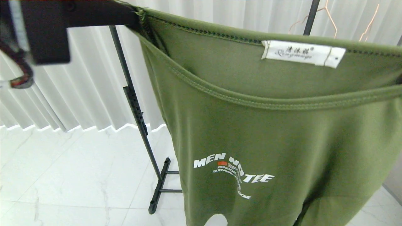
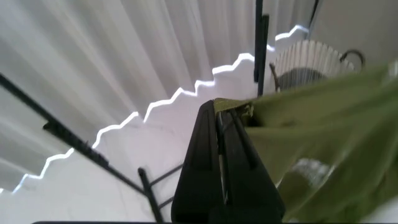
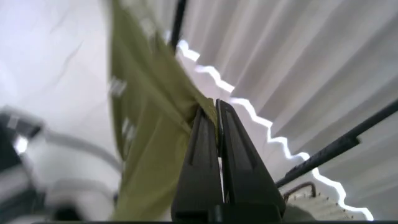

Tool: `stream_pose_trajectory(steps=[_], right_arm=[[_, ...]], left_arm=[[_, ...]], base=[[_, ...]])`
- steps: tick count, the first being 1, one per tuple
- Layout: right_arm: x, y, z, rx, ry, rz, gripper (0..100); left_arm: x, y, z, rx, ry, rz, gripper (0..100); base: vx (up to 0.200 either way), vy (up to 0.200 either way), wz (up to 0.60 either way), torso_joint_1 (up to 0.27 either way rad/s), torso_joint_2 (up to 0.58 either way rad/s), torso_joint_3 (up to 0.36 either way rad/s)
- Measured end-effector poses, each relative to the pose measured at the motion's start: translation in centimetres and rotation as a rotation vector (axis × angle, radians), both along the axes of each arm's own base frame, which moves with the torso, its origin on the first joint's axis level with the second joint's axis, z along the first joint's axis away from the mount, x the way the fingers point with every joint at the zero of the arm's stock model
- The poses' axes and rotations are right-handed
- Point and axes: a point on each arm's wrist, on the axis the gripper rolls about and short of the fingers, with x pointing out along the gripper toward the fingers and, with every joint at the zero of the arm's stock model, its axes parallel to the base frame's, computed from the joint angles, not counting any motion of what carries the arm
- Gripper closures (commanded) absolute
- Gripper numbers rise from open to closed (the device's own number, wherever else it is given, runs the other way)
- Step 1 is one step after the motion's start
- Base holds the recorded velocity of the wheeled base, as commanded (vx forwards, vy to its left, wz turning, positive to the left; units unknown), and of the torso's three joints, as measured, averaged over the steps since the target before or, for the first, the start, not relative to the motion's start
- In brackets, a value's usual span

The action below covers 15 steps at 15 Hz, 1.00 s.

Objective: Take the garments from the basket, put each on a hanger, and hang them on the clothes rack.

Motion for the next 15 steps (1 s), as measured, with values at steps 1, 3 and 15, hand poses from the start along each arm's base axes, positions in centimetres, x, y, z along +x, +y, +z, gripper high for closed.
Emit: stream_pose_trajectory(steps=[1,3,15], right_arm=[[0.5,0.7,0.4,0.04,-0.013,-0.02,100],[1.3,2.3,1.0,0.105,-0.035,-0.041,100],[3.3,5.9,1.9,0.121,-0.045,-0.088,100]], left_arm=[[-0.5,0.8,-0.1,0.006,0.013,-0.001,100],[-1.5,2.1,0.1,-0.032,0.022,-0.019,100],[-5.3,3.6,-0.3,-0.052,0.01,-0.253,100]], base=[[0.0,0.0,0.0,0.0,0.0,0.0],[0.0,0.0,0.0,0.0,0.0,0.0],[0.0,0.0,0.0,0.0,0.0,0.0]])
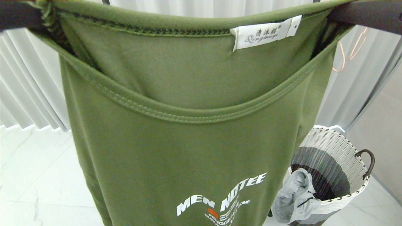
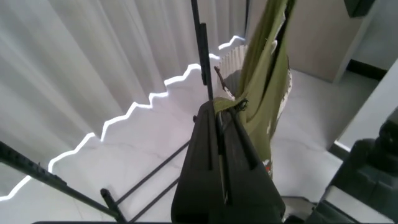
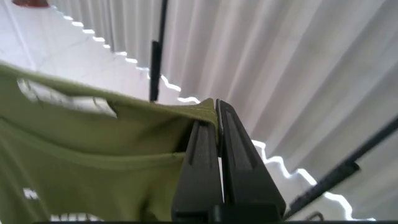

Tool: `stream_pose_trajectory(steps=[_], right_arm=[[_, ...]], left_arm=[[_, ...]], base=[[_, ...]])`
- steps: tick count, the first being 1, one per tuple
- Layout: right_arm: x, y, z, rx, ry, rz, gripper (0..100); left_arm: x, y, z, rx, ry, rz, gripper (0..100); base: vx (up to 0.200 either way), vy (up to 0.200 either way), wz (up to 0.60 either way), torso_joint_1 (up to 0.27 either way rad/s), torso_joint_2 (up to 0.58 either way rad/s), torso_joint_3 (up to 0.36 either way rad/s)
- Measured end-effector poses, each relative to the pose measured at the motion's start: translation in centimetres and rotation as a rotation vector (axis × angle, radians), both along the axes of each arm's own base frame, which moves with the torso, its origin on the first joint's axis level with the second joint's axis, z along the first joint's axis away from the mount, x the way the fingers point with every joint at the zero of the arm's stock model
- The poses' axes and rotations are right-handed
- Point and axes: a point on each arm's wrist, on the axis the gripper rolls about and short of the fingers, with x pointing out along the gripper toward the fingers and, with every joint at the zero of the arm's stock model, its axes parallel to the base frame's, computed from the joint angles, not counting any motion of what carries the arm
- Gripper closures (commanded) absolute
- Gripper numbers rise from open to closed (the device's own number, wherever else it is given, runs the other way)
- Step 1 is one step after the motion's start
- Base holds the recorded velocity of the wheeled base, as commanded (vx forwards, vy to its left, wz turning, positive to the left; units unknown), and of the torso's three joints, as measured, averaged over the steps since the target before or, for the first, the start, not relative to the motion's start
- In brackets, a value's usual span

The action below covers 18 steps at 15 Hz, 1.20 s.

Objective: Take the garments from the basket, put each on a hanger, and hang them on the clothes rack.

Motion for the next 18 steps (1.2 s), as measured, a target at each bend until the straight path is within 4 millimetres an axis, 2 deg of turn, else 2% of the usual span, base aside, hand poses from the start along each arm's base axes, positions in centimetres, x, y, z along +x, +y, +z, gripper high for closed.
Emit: stream_pose_trajectory(steps=[4,6,9,15,16,18], right_arm=[[-0.8,-2.8,0.1,-0.044,0.017,-0.065,100],[-1.2,-3.8,-0.3,-0.062,0.025,-0.07,100],[-1.5,-4.4,-0.2,-0.047,0.02,-0.069,100],[-1.8,-5.2,-0.1,-0.035,0.015,-0.07,100],[-1.8,-5.2,-0.1,-0.036,0.016,-0.07,0],[-1.9,-5.4,-0.1,-0.034,0.014,-0.07,0]], left_arm=[[1.5,-1.9,1.4,-0.083,-0.024,0.077,100],[2.1,-3.1,1.0,-0.059,-0.021,0.117,100],[2.5,-3.9,0.8,-0.041,-0.018,0.13,100],[2.6,-4.1,0.8,-0.038,-0.018,0.132,100],[2.6,-4.1,0.8,-0.039,-0.018,0.132,100],[2.6,-4.1,0.8,-0.039,-0.018,0.132,100]], base=[[0.0,0.0,0.0,0.0,0.0,0.0],[0.0,0.0,0.0,0.0,0.0,0.0],[0.0,0.0,0.0,0.0,0.0,0.0],[0.0,0.0,0.0,0.0,0.0,0.0],[0.0,0.0,0.0,0.0,0.0,0.0],[0.0,0.0,0.0,0.0,0.0,0.0]])
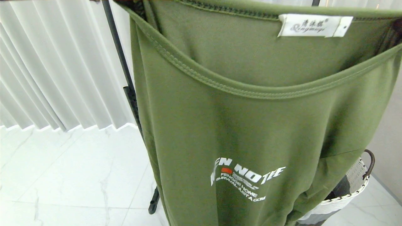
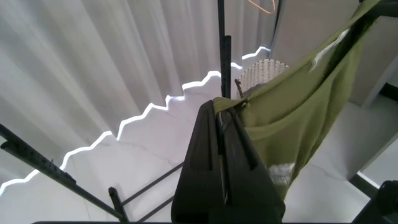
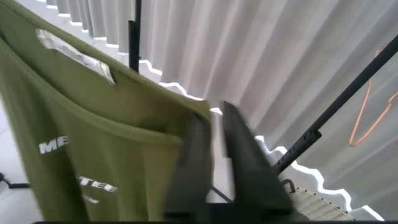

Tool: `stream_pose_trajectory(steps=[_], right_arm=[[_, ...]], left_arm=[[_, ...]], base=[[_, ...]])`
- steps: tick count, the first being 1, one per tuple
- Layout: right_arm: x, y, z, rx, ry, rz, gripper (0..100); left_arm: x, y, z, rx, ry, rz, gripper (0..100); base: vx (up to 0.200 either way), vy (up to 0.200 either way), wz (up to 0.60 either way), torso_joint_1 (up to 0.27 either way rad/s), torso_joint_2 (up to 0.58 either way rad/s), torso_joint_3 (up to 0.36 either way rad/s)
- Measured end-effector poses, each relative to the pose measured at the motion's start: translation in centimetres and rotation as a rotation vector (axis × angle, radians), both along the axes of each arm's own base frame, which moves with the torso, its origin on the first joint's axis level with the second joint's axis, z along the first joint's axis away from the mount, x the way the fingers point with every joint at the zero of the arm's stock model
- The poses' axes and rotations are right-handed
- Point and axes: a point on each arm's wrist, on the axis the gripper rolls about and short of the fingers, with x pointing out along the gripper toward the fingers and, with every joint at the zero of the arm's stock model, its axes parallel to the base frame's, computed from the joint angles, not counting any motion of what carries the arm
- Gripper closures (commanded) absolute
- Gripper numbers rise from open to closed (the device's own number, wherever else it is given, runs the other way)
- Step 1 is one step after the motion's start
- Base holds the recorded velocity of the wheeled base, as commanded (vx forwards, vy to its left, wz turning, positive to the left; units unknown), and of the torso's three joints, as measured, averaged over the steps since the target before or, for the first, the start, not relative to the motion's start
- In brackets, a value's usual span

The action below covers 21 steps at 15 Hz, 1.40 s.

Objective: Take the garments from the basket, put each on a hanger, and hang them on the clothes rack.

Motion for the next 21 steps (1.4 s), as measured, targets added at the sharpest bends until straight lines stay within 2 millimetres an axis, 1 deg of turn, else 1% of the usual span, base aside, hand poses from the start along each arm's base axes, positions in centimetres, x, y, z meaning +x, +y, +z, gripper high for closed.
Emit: stream_pose_trajectory(steps=[2,4,8,12,14,15,17,19,21], right_arm=[[-0.1,-0.2,-0.1,-0.008,-0.009,0.002,0],[-0.3,-0.7,-0.6,-0.029,-0.017,0.006,0],[-1.1,-2.2,-1.6,-0.071,-0.045,0.02,0],[-1.7,-3.6,-2.2,-0.077,-0.066,0.027,0],[-1.7,-4.5,-2.6,-0.084,-0.062,-0.013,0],[-1.6,-5.0,-2.9,-0.103,-0.051,-0.063,0],[-0.9,-6.4,-3.8,-0.164,-0.011,-0.242,0],[-0.4,-7.9,-4.6,-0.214,0.043,-0.463,0],[-0.3,-9.1,-5.4,-0.266,0.082,-0.636,0]], left_arm=[[0.0,0.0,0.0,0.001,-0.001,0.0,100],[0.1,0.0,0.0,0.004,-0.005,0.042,100],[0.5,0.2,-0.1,0.011,-0.009,0.117,100],[1.2,0.4,-0.2,0.017,-0.008,0.162,100],[1.3,0.5,-0.3,0.033,-0.018,0.186,100],[1.4,0.5,-0.5,0.056,-0.026,0.203,100],[1.8,1.0,-0.7,0.099,-0.045,0.242,100],[2.3,2.0,-0.7,0.122,-0.059,0.296,100],[2.5,3.1,-1.1,0.139,-0.06,0.342,100]], base=[[0.0,0.0,0.0,0.0,0.0,0.0],[0.0,0.0,0.0,0.0,0.0,0.0],[0.0,0.0,0.0,0.0,0.0,0.0],[0.0,0.0,0.0,0.0,0.0,0.0],[0.0,0.0,0.0,0.0,0.0,0.0],[0.0,0.0,0.0,0.0,0.0,0.0],[0.0,0.0,0.0,0.0,0.0,0.0],[0.0,0.0,0.0,0.0,0.0,0.0],[0.0,0.0,0.0,0.0,0.0,0.0]])
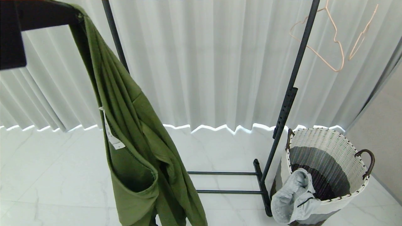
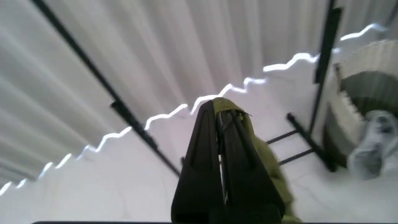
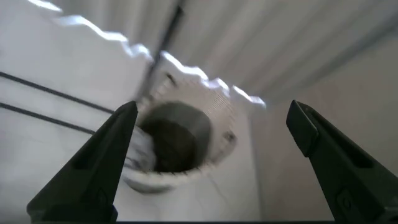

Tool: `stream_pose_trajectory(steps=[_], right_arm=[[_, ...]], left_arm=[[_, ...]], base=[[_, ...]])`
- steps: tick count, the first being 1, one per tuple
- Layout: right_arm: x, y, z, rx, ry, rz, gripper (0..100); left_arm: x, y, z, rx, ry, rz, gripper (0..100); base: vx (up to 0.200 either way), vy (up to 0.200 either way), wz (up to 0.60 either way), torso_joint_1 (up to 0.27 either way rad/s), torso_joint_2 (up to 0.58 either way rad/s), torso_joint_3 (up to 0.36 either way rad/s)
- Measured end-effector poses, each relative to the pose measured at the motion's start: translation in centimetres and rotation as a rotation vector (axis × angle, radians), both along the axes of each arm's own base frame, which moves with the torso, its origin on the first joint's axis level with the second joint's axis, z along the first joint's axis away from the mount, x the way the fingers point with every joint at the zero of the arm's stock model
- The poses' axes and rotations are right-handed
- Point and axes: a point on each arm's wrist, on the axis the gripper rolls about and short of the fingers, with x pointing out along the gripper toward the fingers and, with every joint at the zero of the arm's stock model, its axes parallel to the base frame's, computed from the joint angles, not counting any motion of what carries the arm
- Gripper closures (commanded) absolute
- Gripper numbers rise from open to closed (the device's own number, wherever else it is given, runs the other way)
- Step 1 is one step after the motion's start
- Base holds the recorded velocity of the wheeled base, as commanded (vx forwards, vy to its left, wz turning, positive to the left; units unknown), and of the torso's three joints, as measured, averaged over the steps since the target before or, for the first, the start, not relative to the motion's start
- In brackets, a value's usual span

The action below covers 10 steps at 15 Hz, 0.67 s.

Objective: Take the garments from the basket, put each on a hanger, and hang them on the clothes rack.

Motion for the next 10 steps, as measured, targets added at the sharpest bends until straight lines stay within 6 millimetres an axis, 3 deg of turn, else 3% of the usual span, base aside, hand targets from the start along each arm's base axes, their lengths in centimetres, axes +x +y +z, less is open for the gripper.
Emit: stream_pose_trajectory(steps=[6,10], right_arm=[[-0.3,-1.1,-1.9,-0.081,0.05,-0.154,0],[-0.6,-1.3,-2.2,-0.074,0.053,-0.16,0]], left_arm=[[-0.9,5.5,-2.5,0.102,-0.006,0.19,100],[-1.7,7.4,-2.7,0.081,-0.02,0.273,100]], base=[[0.0,0.0,0.0,0.0,0.0,0.0],[0.0,0.0,0.0,0.0,0.0,0.0]])
